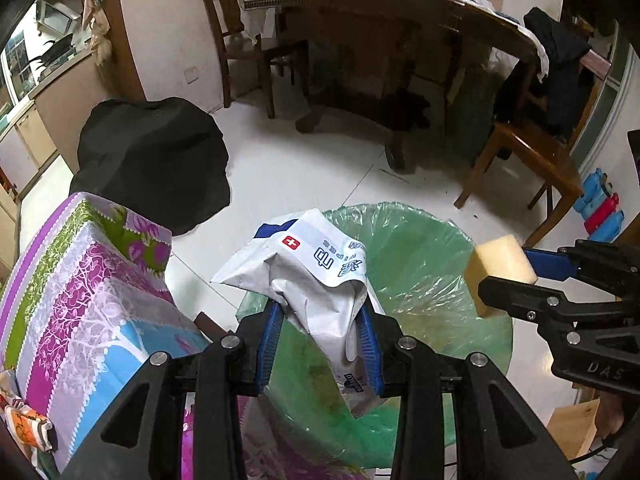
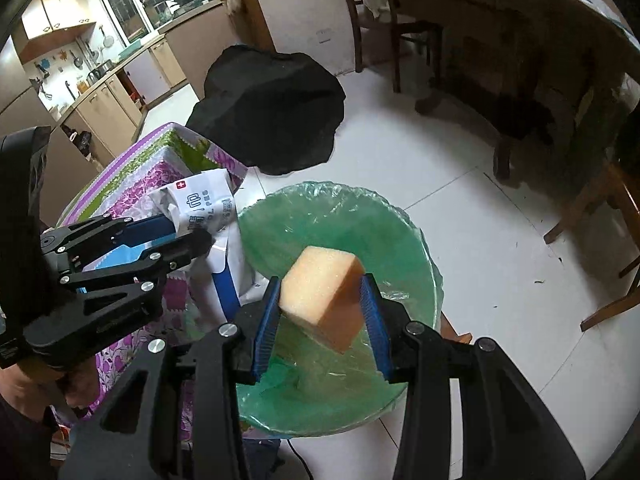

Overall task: Collect trash
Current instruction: 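Carry both items over the green bin and open both grippers, then move both tools back over the table toward the remaining trash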

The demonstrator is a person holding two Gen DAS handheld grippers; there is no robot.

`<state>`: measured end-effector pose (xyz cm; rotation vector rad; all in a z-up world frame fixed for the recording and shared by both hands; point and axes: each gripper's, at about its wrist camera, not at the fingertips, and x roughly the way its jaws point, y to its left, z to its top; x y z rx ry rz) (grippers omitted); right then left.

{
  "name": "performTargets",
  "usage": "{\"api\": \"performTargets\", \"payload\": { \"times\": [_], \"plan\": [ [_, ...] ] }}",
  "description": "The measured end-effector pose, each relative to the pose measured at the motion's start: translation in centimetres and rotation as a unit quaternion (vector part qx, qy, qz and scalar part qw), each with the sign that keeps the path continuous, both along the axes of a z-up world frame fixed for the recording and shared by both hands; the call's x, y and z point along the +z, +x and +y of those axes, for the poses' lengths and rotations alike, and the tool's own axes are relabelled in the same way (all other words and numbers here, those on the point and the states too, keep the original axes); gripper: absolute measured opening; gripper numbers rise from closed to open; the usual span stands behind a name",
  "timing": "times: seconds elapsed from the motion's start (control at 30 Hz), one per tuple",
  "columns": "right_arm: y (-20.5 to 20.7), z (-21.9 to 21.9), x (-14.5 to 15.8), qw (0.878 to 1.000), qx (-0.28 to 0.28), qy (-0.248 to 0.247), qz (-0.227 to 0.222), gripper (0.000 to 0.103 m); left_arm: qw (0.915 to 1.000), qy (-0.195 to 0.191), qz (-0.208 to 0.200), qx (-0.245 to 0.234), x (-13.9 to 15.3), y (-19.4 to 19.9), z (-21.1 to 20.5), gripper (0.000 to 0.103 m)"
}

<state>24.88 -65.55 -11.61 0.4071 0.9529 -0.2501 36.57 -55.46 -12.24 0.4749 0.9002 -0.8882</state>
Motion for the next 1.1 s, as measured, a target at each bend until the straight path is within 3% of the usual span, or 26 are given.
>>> {"api": "performTargets", "payload": {
  "times": [0.27, 0.37, 0.47, 0.57, 0.97, 1.1],
  "plan": [
    [0.1, -0.3, -0.6, 1.0, 0.002, 0.006, -0.002, 0.04, 0.9999, 0.005, 0.005, 0.011, -1.0, 0.6, 0.0, 0.042],
    [0.2, -0.3, -0.8, 1.0, 0.002, 0.007, -0.002, 0.042, 0.9999, 0.01, 0.004, 0.011, -1.1, 0.5, -0.2, 0.05],
    [0.0, -0.6, -0.8, 1.0, -0.004, 0.005, -0.005, 0.055, 0.9998, 0.011, 0.0, 0.014, -1.1, 0.4, -0.2, 0.062],
    [-0.3, -0.9, -0.7, 1.0, -0.012, 0.004, -0.01, 0.06, 0.9997, 0.009, -0.004, 0.022, -1.1, 0.6, 0.1, 0.068],
    [-0.9, -0.4, -0.1, 1.0, -0.014, -0.001, -0.018, 0.06, 0.9995, 0.004, -0.002, 0.03, -0.7, 0.1, 0.7, 0.069],
    [-1.9, 0.5, 1.2, 0.999, -0.019, -0.025, -0.043, 0.068, 0.9993, -0.008, -0.004, 0.037, 0.1, -0.3, 2.0, 0.069]
  ]
}}
